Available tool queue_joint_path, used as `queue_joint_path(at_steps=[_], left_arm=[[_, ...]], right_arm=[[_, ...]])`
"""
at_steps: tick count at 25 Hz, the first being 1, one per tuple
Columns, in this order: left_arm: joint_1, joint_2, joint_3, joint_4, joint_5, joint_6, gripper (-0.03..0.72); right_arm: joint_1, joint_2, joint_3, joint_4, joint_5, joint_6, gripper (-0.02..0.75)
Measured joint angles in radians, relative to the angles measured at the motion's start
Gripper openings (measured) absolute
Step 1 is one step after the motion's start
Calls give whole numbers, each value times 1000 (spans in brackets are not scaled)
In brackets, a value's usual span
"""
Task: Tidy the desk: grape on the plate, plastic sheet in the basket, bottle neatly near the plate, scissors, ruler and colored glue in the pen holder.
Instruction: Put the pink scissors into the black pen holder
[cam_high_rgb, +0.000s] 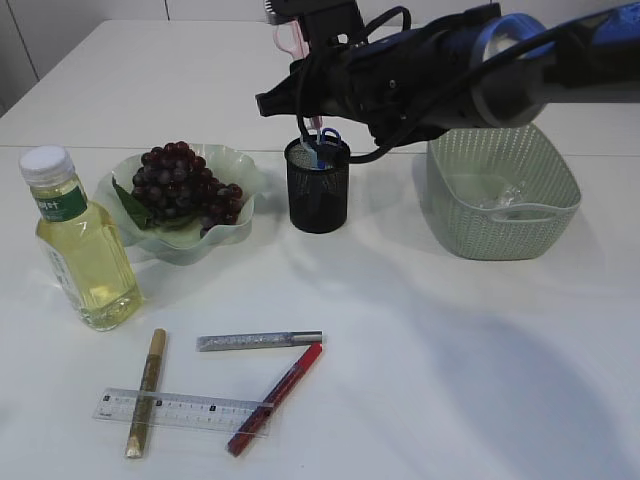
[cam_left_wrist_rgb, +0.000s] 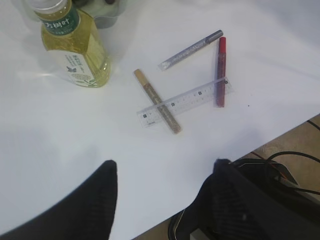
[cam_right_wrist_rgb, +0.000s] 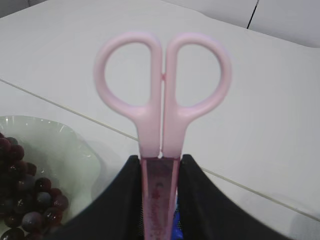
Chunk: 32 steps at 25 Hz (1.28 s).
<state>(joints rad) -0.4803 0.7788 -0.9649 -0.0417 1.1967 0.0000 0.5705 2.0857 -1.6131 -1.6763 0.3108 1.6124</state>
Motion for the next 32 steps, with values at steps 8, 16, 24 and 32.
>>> queue_joint_path(at_steps=[8, 16, 24, 32], left_arm=[[0, 0, 0, -6, 0, 0, 435], [0, 0, 0, -9, -2, 0, 435], [0, 0, 0, -13, -2, 0, 435], [0, 0, 0, -13, -2, 0, 435]], right_arm=[[-4, 45, 0, -118, 29, 133, 197], [-16, 75, -9, -122, 69, 188, 197], [-16, 107, -26, -122, 71, 203, 197], [-18, 107, -27, -122, 99, 222, 197]])
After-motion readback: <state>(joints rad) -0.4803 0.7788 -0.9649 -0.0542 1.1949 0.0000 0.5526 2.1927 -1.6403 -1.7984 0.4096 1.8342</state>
